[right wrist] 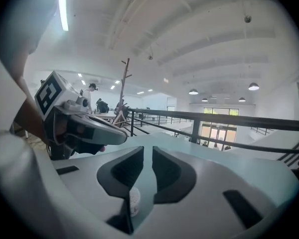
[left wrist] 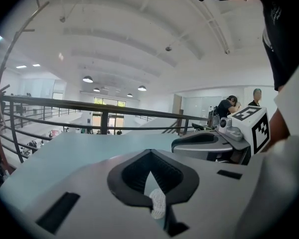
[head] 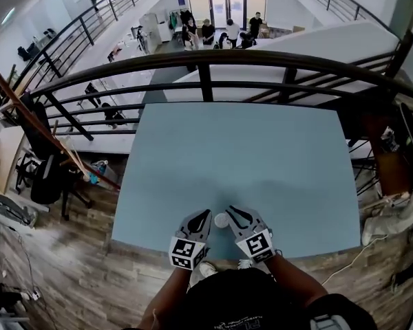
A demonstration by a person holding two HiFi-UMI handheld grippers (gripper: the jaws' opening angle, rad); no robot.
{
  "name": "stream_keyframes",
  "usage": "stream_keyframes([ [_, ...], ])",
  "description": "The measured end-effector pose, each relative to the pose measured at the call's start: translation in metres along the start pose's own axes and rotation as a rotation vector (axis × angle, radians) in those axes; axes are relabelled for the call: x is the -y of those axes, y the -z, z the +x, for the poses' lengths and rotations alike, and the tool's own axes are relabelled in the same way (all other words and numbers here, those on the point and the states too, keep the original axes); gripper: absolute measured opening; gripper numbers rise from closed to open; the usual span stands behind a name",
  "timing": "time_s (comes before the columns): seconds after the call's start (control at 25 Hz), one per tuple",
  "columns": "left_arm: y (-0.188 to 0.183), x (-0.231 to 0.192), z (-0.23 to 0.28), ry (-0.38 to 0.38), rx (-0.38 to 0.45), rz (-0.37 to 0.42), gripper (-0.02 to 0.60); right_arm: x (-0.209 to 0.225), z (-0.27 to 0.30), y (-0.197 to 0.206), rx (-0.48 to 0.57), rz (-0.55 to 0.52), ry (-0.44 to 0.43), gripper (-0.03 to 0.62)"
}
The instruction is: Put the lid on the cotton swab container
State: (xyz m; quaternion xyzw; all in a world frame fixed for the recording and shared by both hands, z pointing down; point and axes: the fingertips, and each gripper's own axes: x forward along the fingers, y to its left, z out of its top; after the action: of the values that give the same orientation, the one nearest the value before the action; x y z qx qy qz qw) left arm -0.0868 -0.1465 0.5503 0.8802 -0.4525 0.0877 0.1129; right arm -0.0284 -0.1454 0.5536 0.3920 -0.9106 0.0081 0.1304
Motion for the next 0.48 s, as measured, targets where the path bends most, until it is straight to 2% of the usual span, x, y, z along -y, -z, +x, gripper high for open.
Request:
stream_keyframes([
  [0.16, -0.017, -0.001, -0.007, 0.01, 0.059, 0.011, 0.011, 0.004, 0.001, -0.024, 0.043, -0.005, 0.038, 0.029],
  [0.48, -0.029, 0.006, -0.014, 0.029, 0.094, -0.005, 0.011, 0.008, -0.008, -0.043, 0.062, 0.029, 0.094, 0.018],
])
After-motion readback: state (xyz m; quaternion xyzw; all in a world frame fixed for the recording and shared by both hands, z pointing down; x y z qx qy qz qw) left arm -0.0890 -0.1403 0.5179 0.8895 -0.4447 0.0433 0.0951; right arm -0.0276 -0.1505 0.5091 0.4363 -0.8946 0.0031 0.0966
